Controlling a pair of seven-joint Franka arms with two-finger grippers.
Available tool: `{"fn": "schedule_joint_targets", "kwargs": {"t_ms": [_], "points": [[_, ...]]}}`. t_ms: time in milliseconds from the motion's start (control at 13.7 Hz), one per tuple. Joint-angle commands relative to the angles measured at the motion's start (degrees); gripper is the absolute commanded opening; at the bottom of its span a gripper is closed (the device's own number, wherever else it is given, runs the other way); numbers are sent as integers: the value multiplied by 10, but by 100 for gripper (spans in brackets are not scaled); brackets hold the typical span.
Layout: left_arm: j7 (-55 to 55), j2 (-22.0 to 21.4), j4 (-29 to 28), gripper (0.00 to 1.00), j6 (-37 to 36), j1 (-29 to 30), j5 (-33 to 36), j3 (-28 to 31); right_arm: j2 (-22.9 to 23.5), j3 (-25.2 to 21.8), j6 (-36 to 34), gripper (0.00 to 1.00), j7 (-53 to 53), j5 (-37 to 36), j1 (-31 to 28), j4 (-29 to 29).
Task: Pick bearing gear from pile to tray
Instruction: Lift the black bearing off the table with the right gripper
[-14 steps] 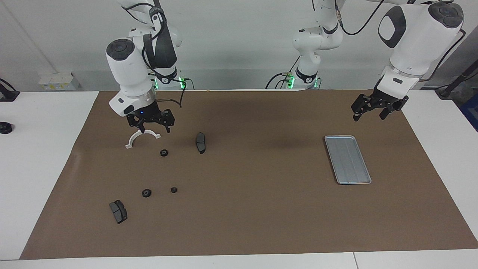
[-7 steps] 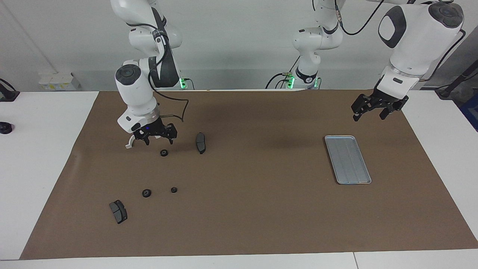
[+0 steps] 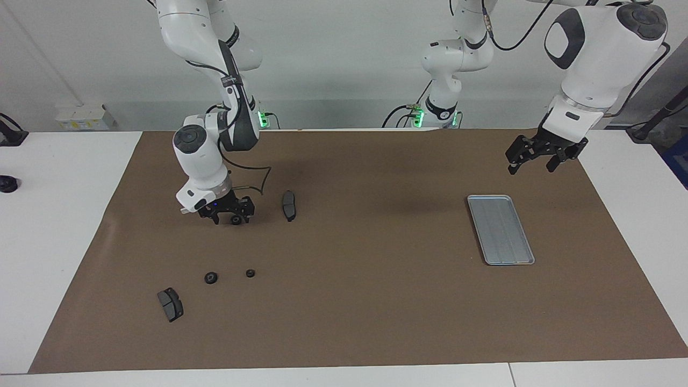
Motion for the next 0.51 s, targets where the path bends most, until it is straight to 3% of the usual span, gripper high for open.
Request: {"fn": "schedule_joint_targets", "kwargs": {"t_ms": [0, 220, 293, 439], "points": [[4, -17, -21, 100, 8, 4, 0, 0, -10, 1, 27, 77, -22, 7, 0, -27], [4, -17, -21, 100, 8, 4, 0, 0, -11, 1, 29, 62, -18, 7, 1, -31], [4, -17, -21, 100, 8, 4, 0, 0, -11, 1, 29, 52, -18, 7, 2, -31], [4, -17, -21, 100, 8, 4, 0, 0, -11, 1, 25, 8, -24, 7, 4, -29]]}}
